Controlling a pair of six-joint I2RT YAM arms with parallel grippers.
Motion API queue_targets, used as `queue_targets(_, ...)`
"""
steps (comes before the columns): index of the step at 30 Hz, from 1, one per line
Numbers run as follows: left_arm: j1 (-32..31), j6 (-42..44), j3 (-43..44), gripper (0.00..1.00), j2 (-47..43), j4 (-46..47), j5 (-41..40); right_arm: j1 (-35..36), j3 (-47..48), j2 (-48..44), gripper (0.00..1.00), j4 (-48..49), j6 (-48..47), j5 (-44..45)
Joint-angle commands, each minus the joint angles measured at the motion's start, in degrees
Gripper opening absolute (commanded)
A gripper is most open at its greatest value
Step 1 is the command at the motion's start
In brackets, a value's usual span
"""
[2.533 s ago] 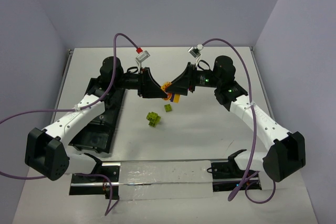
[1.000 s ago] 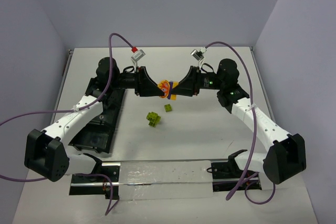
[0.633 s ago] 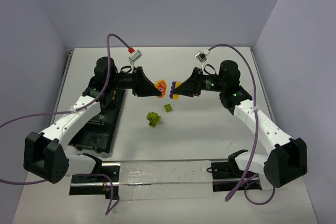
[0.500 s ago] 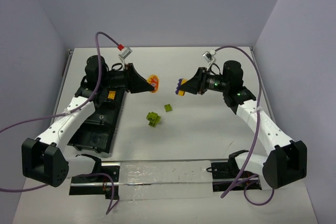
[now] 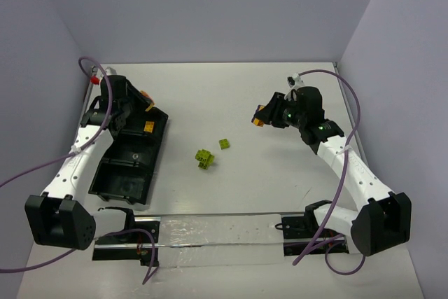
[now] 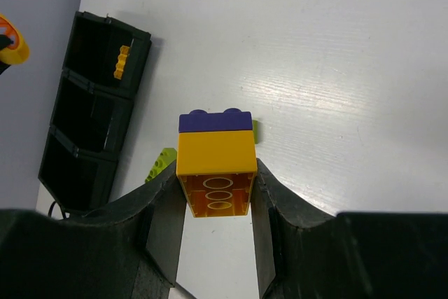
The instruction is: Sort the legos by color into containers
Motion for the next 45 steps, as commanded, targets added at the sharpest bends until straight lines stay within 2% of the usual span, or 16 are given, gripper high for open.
queue_targets(1, 0.66, -4.08, 3.36, 0.0, 3.47, -7.61, -17.46, -0.04, 1.28, -0.4, 0.0, -0.15, -1.2, 1.55)
queue_targets(6, 0.85, -4.79, 0.64, 0.0, 4.43, -3.48, -18.19, -0.04, 1.45, -0.26, 0.0, -0.2, -0.78, 0.96)
queue_targets(18, 1.73, -2.84, 0.3, 0.01, 11.65, 0.89, -16.23, 0.05, 1.38, -0.79, 0.0, -1.31, -1.14, 0.75)
queue_targets(20, 1.73, -2.45, 1.1, 0.09, 13.73, 0.65, -16.07, -0.03, 1.46, -0.87, 0.0, -1.63, -1.38, 0.99)
queue_targets(25, 1.73, -1.76, 2.27, 0.62, 15.86, 0.03, -14.94, 0.05, 1.64, -1.07, 0.0, -2.17, -1.48, 1.09)
queue_targets(27, 1.73, -1.54, 2.17, 0.77, 15.06, 0.29, -14.32, 0.05, 1.76, -1.23, 0.0, -2.39, -1.49, 1.06)
queue_targets(28, 1.73, -1.18, 2.11, 0.82, 13.8, 0.65, -14.02, 0.05, 1.88, -1.23, 0.0, -2.57, -1.55, 0.94)
queue_targets(30, 1.67, 0.19, 2.9, 0.86, 11.93, 0.31, -12.78, 0.05, 2.31, -1.02, 0.0, -2.81, -1.82, 0.31)
queue_targets(33, 0.59, 3.54, 3.94, 0.83, 8.01, -0.48, -9.21, 0.25, 2.78, -1.03, 0.0, -2.33, -2.62, -2.27)
queue_targets(34, 0.1, 5.54, 3.31, 0.8, 6.42, 1.07, -5.62, 0.44, 2.81, -1.11, 0.0, -1.6, -2.95, -3.48)
queue_targets(36, -0.47, 9.79, 0.35, 0.75, 1.52, 8.44, 6.78, 0.75, 2.43, -1.4, 0.0, 0.99, -3.09, -7.94)
queue_targets(38, -1.3, 12.22, -4.54, 0.76, -2.37, 18.8, 25.8, 1.05, 1.5, -1.34, 0.0, 5.86, -2.01, -16.67)
queue_targets(41, -3.03, 10.87, -6.92, 0.81, -2.51, 27.3, 43.72, 1.53, 0.39, -0.56, 0.0, 13.17, 1.11, -25.29)
queue_targets(42, -5.2, 10.45, -7.28, 0.82, -1.79, 30.74, 50.29, 1.95, -0.27, -0.26, 0.0, 18.56, 3.93, -28.13)
queue_targets(45, -10.93, 11.54, -6.29, 0.83, 0.49, 32.37, 55.03, 3.47, -1.17, 0.38, 0.0, 27.0, 8.35, -33.99)
